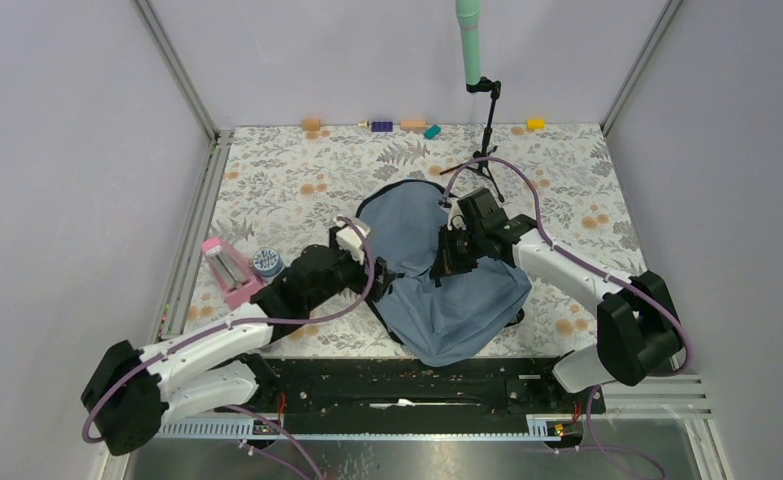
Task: Pack the student bag
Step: Unzip the student bag at the center of the board.
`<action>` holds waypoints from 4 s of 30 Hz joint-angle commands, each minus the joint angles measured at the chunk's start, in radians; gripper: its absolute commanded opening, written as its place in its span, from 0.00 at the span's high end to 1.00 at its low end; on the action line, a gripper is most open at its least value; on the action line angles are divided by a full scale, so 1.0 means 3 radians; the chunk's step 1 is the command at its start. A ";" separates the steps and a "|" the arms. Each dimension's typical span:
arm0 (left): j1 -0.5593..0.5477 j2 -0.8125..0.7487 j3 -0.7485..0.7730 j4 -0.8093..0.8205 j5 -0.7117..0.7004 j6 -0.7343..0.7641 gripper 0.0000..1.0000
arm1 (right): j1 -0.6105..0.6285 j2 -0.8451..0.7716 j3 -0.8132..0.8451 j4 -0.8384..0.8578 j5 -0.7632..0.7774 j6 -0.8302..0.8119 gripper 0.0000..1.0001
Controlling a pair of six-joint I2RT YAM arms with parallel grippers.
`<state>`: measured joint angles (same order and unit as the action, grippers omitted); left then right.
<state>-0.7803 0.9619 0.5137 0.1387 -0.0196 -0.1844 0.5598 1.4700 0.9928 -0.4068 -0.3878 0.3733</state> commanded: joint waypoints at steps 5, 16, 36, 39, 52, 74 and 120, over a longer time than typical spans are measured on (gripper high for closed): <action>-0.0619 0.0714 0.0307 0.0555 -0.0388 0.0850 0.01 | -0.0005 -0.0173 0.0032 -0.0119 -0.0216 -0.0057 1.00; -0.0968 0.1254 0.0516 0.1076 -0.1208 0.1269 0.01 | 0.0000 -0.0177 0.0035 -0.0124 -0.0266 -0.0058 1.00; -0.0963 0.1586 0.0559 0.0546 -0.0901 0.1018 0.74 | -0.0001 -0.0349 0.0231 -0.0309 -0.0023 -0.0119 1.00; -0.0959 0.1457 0.0481 0.0551 -0.0975 0.0986 0.98 | 0.0000 -0.0411 0.0266 -0.0403 0.0173 -0.0132 1.00; -0.0961 0.0920 0.0154 0.0428 -0.1113 0.0900 1.00 | -0.0009 -0.0132 0.0638 -0.0855 0.1478 -0.0236 1.00; -0.0748 0.0371 -0.0042 -0.0031 -0.1297 0.0200 1.00 | -0.0661 0.0174 0.0783 -0.0702 0.1893 -0.0427 1.00; -0.0380 0.1225 0.1677 -0.0908 -0.0150 -0.0076 0.01 | -0.0559 -0.1534 -0.0843 0.0312 0.0854 0.0923 0.02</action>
<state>-0.9100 1.2770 0.9348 -0.2214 -0.1097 -0.2089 0.3706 1.0611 0.8028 -0.4255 -0.1257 0.5053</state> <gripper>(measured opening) 0.986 0.973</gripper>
